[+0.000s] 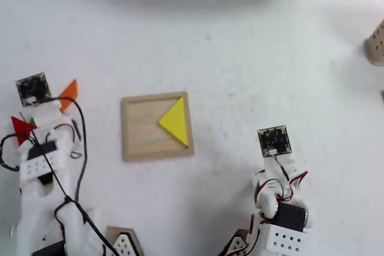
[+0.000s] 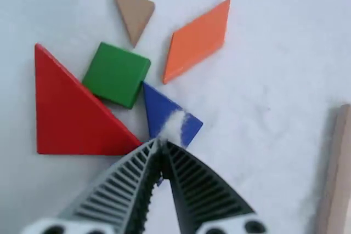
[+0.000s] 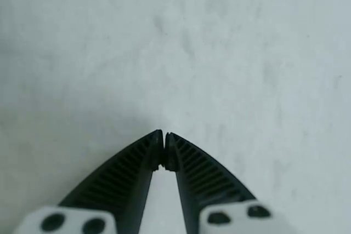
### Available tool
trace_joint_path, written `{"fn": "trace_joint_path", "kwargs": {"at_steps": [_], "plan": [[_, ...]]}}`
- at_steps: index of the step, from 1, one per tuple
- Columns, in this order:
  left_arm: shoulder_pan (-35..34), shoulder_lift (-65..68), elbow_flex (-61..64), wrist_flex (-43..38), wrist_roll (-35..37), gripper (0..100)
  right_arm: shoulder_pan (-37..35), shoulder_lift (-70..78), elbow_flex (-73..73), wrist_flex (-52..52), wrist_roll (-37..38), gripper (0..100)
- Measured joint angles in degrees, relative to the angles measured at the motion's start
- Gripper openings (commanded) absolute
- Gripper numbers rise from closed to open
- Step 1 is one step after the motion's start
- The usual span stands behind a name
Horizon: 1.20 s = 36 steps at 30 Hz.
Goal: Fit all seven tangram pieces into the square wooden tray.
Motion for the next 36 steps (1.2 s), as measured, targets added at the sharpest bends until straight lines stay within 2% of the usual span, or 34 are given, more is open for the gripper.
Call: {"fn": "trace_joint_path", "kwargs": {"at_steps": [4,8,12,15,21,25,31,36], "plan": [[-0.4,0.0,-4.8,6.4,2.3,2,0.0,0.0,0.0,0.0,0.0,1.8],[-0.4,0.0,-12.1,13.4,8.5,3,0.0,0.0,0.0,0.0,0.0,1.8],[-0.8,0.0,-16.8,18.5,13.9,12,0.0,0.0,0.0,0.0,0.0,1.8],[-0.9,0.0,-17.7,18.5,14.9,17,0.0,0.0,0.0,0.0,0.0,1.8],[-5.3,1.3,-17.8,18.5,16.0,17,0.0,0.0,0.0,0.0,0.0,1.8],[-7.8,10.6,-22.6,16.8,19.6,17,0.0,0.0,0.0,0.0,0.0,1.8],[-13.1,30.8,-34.4,17.5,20.6,17,0.0,0.0,0.0,0.0,0.0,1.8],[-13.8,35.0,-36.4,17.8,20.7,17,-0.1,0.0,0.0,0.0,0.0,1.8]]}}
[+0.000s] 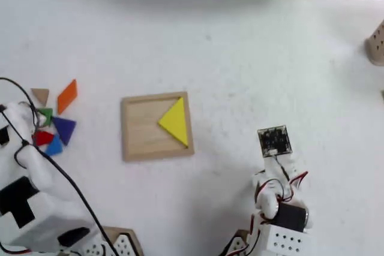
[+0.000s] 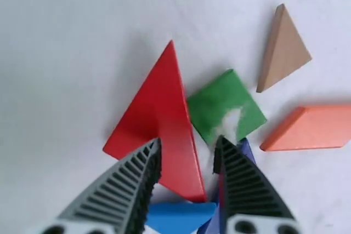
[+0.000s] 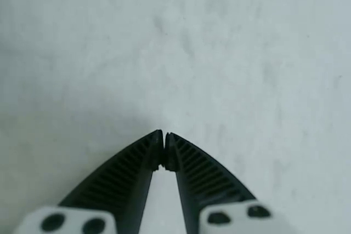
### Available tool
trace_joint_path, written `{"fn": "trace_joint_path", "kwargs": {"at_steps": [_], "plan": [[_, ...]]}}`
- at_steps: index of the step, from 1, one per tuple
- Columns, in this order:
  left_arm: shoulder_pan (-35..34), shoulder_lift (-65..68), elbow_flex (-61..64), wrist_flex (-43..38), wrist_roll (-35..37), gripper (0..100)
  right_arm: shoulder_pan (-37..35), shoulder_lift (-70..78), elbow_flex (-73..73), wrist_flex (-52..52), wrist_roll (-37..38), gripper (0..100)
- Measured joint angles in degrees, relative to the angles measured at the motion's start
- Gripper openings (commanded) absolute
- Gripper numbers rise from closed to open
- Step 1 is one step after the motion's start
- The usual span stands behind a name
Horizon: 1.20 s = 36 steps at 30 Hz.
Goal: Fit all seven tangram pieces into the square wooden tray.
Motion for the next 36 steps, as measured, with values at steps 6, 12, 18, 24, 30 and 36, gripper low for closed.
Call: {"fn": "trace_joint_path", "kwargs": {"at_steps": [6,12,18,24,30,36], "plan": [[-2.6,0.9,-0.1,0.0,0.0,18,0.0,0.0,0.0,0.0,0.0,1.8],[-4.2,6.0,-2.4,-1.7,0.1,29,0.0,0.0,0.0,0.0,0.0,1.8],[-4.4,10.3,-7.2,-0.2,0.1,29,0.1,0.0,0.0,0.0,0.0,1.8],[-5.7,11.5,-8.8,2.6,-0.2,29,0.1,0.0,0.0,0.0,0.0,1.8],[-9.6,12.7,-8.6,9.2,-4.7,29,0.1,0.0,0.0,0.0,0.0,1.8],[-9.6,12.7,-8.5,9.6,-5.4,29,0.1,0.0,0.0,0.0,0.0,1.8]]}}
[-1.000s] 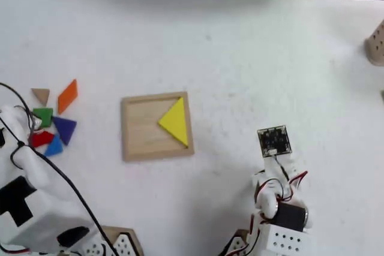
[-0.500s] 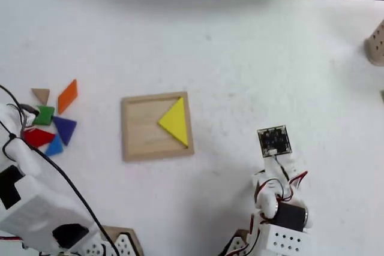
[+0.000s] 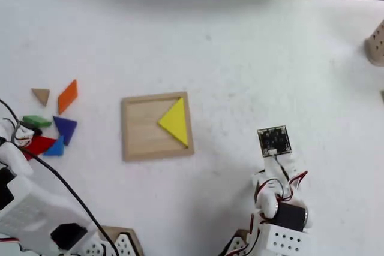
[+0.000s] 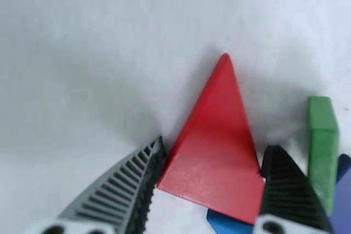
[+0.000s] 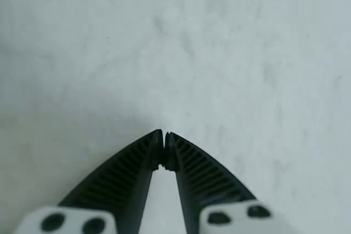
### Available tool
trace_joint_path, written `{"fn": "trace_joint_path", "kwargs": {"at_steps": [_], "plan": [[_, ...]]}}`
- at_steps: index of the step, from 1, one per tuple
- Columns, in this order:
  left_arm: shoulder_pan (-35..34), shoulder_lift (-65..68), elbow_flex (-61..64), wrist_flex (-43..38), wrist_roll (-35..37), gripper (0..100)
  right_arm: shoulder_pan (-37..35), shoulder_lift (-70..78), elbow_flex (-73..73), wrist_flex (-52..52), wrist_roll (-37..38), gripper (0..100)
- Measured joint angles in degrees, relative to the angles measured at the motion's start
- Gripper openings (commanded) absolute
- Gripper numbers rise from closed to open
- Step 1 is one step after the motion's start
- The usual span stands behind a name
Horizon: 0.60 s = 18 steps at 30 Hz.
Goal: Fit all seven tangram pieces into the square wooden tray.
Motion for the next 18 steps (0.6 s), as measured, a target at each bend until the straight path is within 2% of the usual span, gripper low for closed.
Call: {"fn": "trace_joint_path", "kwargs": {"at_steps": [11,15,18], "plan": [[0.0,-2.0,3.0,-0.1,-3.9,30,0.0,0.0,0.0,0.0,0.0,1.8],[0.3,-10.1,11.9,-0.8,-6.8,36,0.0,0.0,0.0,0.0,0.0,1.8],[2.3,-19.3,20.7,-4.1,-6.2,36,0.0,0.0,0.0,0.0,0.0,1.8]]}}
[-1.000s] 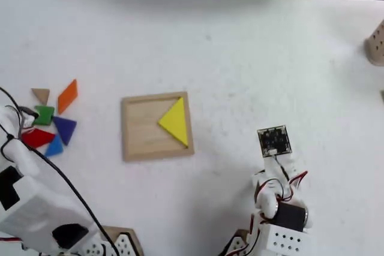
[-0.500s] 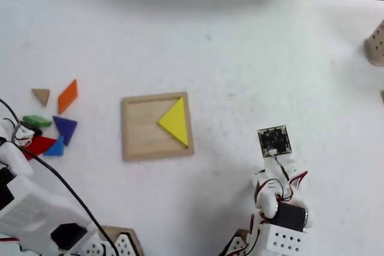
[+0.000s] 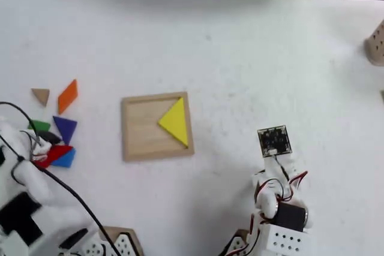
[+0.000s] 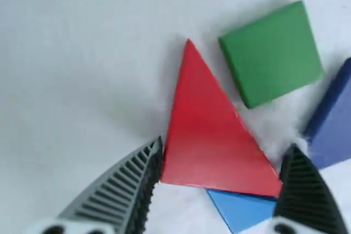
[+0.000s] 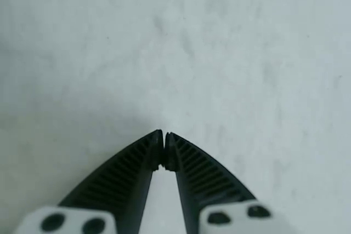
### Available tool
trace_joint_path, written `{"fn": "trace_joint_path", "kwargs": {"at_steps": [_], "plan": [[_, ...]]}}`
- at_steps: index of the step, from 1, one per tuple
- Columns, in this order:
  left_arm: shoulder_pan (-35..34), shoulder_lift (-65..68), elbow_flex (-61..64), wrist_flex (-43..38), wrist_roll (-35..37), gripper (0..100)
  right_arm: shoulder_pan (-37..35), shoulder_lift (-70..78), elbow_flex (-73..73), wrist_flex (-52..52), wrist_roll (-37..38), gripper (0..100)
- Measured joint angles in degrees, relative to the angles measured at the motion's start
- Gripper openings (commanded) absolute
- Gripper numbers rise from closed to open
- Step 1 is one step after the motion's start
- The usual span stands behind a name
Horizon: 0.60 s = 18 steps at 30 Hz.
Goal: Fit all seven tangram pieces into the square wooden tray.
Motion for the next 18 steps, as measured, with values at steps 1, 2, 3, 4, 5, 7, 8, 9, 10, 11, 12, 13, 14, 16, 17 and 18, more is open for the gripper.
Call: {"fn": "trace_joint_path", "kwargs": {"at_steps": [1,2,3,4,5,7,8,9,10,11,12,13,14,16,17,18], "plan": [[0.3,-3.2,2.8,-1.1,0.7,36,0.0,0.0,0.0,0.0,0.0,1.8],[0.4,-6.3,5.2,-2.3,1.1,36,0.0,0.0,0.0,0.0,0.0,1.8],[0.4,-8.8,6.9,-3.1,1.3,36,0.0,0.0,0.0,0.0,0.0,1.8],[0.4,-10.4,8.1,-3.4,1.3,36,0.0,0.0,0.0,0.0,0.0,1.8],[0.4,-11.3,9.0,-3.6,1.3,36,0.0,0.0,0.0,0.0,0.0,1.8],[0.4,-11.6,9.3,-3.7,0.8,36,0.0,0.0,0.0,0.0,0.0,1.8],[0.4,-11.6,9.3,-3.7,0.4,36,0.0,0.0,0.0,0.0,0.0,1.8],[0.4,-11.6,9.3,-3.7,-0.6,36,0.0,0.0,0.0,0.0,0.0,1.8],[0.4,-11.4,9.3,-3.7,-1.1,36,0.0,0.0,0.0,0.0,0.0,1.8],[0.4,-11.1,9.3,-3.7,-1.6,36,0.0,0.0,0.0,0.0,0.0,1.8],[0.4,-10.6,9.3,-3.7,-1.8,36,0.0,0.0,0.0,0.0,0.0,1.8],[0.4,-10.5,9.3,-3.7,-1.9,36,0.0,0.0,0.0,0.0,0.0,1.8],[0.4,-10.5,9.3,-3.7,-2.1,36,0.0,0.0,0.0,0.0,0.0,1.8],[0.4,-10.5,9.3,-3.7,-2.1,37,0.0,0.0,0.0,0.0,0.0,1.8],[0.4,-10.3,9.3,-3.4,-2.1,37,0.0,0.0,0.0,0.0,0.0,1.8],[0.4,-10.2,9.7,-2.8,-1.8,37,0.0,0.0,0.0,0.0,0.0,1.8]]}}
